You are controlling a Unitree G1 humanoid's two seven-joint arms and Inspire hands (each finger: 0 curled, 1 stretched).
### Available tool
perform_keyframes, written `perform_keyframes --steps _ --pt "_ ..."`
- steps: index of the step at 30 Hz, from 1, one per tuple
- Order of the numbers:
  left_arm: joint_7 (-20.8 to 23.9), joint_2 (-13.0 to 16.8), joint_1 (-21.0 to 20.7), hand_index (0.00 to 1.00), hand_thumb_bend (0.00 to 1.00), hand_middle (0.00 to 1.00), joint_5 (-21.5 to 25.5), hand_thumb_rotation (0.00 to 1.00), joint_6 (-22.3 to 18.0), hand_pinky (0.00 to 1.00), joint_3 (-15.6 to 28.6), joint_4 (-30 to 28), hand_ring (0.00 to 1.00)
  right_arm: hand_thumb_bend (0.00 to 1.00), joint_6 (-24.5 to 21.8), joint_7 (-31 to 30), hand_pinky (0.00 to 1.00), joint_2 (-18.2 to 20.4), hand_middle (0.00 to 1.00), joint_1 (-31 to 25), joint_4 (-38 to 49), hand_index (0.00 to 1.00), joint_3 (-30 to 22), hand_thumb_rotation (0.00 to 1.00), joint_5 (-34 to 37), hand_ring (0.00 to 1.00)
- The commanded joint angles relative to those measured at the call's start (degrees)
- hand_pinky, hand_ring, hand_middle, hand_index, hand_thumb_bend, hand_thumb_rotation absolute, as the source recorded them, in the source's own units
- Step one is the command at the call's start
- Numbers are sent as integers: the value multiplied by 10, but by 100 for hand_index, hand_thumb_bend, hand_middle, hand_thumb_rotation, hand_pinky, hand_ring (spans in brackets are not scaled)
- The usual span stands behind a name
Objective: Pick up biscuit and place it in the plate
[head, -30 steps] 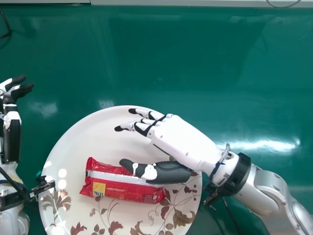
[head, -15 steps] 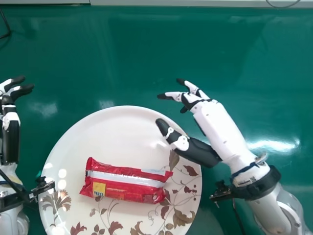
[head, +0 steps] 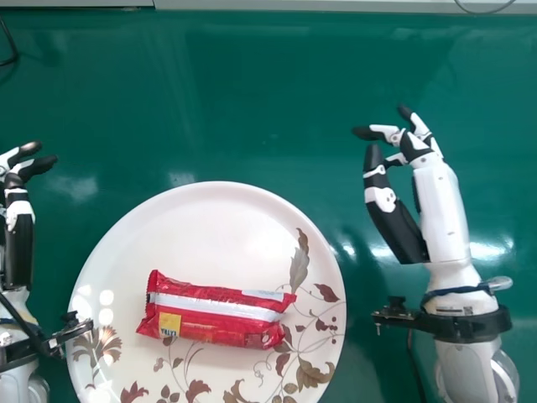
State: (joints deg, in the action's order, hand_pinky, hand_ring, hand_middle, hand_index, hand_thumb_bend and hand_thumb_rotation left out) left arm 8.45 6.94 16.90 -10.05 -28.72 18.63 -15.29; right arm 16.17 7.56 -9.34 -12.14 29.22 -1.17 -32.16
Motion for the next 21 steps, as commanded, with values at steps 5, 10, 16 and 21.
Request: perform_keyframes --steps 5,10,16,21 --pt "-2 -2 14 79 12 70 4 37 0 87 0 2 74 47 -6 41 50 25 70 0 -23 71 -7 70 2 63" --pt "0 -2 13 79 11 70 4 36 -1 86 2 5 74 48 -20 59 50 40 69 5 -25 70 -7 73 -7 62" --pt "3 -5 13 77 10 69 -2 36 -6 84 -2 6 73 47 -33 72 51 44 68 11 -25 69 -7 73 -22 62" --pt "3 -11 11 77 10 69 4 34 -8 84 -6 7 72 48 -39 80 52 49 69 15 -27 69 -8 72 -27 63"
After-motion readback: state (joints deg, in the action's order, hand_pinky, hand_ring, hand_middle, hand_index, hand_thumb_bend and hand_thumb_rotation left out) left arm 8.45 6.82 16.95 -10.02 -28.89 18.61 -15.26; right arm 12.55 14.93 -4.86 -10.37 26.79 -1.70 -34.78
